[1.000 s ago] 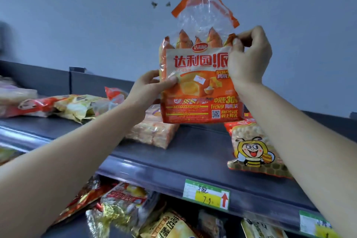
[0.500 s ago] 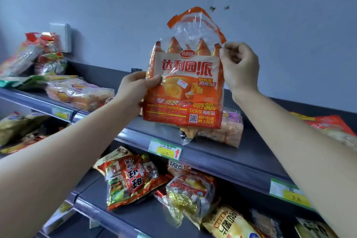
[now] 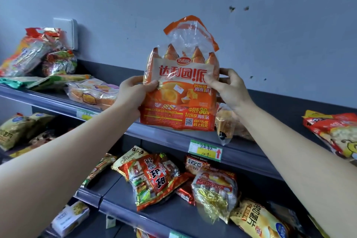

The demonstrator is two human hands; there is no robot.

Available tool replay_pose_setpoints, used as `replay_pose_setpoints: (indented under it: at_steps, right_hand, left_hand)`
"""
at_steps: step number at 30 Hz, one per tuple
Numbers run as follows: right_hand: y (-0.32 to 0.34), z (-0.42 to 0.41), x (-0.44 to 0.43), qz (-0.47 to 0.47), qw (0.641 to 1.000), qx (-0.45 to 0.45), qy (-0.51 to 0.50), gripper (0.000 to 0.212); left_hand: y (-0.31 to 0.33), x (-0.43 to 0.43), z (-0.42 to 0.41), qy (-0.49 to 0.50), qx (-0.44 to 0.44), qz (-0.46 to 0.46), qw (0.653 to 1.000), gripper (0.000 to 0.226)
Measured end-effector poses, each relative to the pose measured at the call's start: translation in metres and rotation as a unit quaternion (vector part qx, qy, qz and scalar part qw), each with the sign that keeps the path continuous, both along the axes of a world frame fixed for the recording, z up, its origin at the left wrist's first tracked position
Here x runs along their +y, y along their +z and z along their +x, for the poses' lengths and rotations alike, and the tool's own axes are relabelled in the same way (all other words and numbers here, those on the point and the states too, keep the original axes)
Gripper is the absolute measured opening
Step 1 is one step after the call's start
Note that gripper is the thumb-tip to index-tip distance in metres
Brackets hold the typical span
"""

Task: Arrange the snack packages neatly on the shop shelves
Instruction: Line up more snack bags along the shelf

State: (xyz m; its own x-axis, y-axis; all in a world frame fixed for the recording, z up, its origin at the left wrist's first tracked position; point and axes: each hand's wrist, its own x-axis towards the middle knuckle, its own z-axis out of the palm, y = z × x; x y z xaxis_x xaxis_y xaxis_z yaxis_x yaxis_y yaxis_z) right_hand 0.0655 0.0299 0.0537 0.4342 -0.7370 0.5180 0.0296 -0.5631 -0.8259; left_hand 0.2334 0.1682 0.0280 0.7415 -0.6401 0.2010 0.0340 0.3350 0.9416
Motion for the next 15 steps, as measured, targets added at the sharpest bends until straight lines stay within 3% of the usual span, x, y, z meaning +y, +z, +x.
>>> replay_pose_setpoints:
  at_steps: [7,11,13,15]
  right_hand:
    - [0.001,0.014,-0.004,-0.001,0.998,0.057,0.027,0.054]
    - [0.0,0.017,-0.034,-0.02,0.995,0.077,-0.06,0.042]
    - [-0.005,0.017,-0.055,-0.078,0.968,0.186,-0.149,0.035]
    - [-0.012,0.016,-0.074,-0.109,0.908,0.354,-0.194,0.029]
  left_hand:
    - [-0.003,-0.011,0.023,-0.011,0.027,-0.006,1.0,0.044]
    - [-0.003,-0.032,0.031,-0.008,0.04,-0.016,0.999,0.047]
    - [-0.002,-0.043,0.034,-0.005,0.044,-0.018,0.999,0.046]
    - [-0.003,-0.055,0.037,-0.007,0.044,-0.014,0.999,0.044]
